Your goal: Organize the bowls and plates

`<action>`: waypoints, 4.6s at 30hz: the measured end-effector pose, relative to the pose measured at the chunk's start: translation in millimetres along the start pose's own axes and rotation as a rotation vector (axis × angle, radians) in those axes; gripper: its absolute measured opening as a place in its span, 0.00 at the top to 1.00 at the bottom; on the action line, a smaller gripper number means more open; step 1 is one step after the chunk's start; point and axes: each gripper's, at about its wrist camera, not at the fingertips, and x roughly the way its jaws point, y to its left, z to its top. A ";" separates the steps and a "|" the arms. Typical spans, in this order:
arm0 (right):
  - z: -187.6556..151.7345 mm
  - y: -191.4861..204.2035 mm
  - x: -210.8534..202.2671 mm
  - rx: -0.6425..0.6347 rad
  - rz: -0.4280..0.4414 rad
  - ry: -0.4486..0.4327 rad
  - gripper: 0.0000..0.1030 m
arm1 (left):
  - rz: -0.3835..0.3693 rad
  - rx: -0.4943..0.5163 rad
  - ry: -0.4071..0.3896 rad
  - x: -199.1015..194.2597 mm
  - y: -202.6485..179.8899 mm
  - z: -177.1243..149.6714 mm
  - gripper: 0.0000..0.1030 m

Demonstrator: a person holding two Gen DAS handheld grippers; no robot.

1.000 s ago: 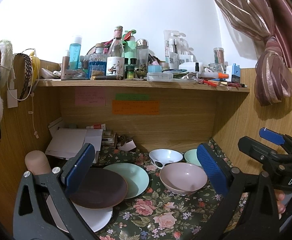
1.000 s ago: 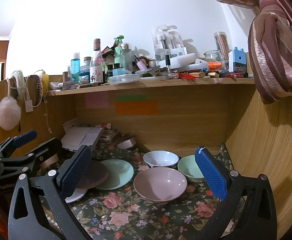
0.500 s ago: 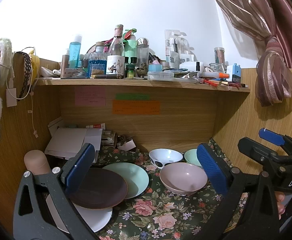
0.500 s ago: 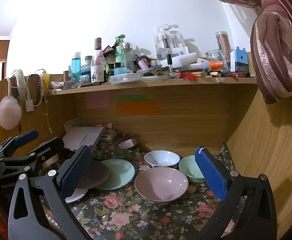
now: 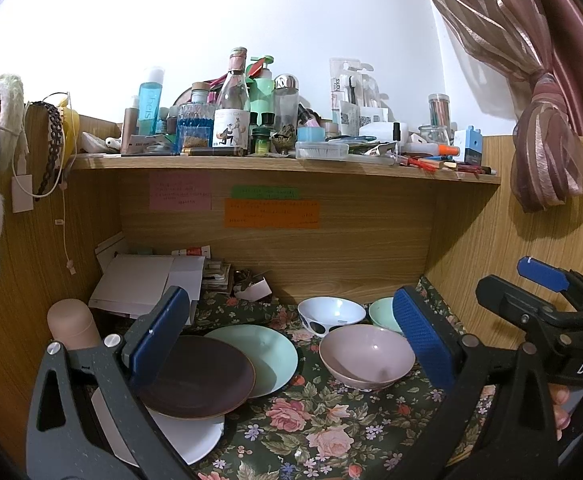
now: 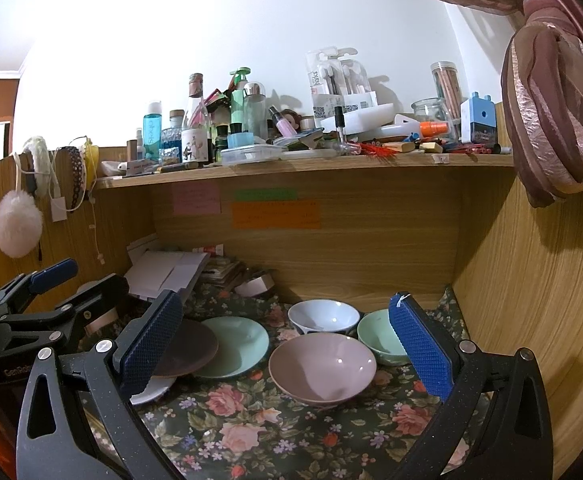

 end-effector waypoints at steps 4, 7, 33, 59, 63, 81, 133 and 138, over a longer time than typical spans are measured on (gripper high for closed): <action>0.2 0.1 0.1 0.001 0.000 0.001 0.00 | -0.001 -0.003 0.002 0.9 0.5 -0.1 0.00; 0.2 0.8 0.4 -0.001 0.001 0.002 0.00 | -0.001 -0.006 0.006 2.6 1.4 -1.2 0.00; -38.0 31.7 104.0 -0.062 0.119 0.285 0.00 | 0.161 -0.131 0.317 73.9 97.3 -74.6 0.00; -89.3 83.2 282.7 -0.140 0.339 0.657 0.33 | 0.269 -0.238 0.554 154.5 194.2 -124.3 0.24; -96.8 88.0 298.3 -0.137 0.344 0.697 0.39 | 0.237 -0.259 0.573 159.9 198.7 -126.0 0.36; -116.7 105.7 338.3 -0.102 0.402 0.771 0.66 | 0.172 -0.286 0.638 171.5 209.9 -133.6 0.67; -108.1 17.7 220.7 0.058 0.315 0.711 0.66 | 0.039 -0.258 0.629 135.1 138.2 -130.1 0.67; -107.3 7.2 205.0 0.072 0.297 0.697 0.66 | 0.016 -0.257 0.628 129.3 125.4 -130.9 0.67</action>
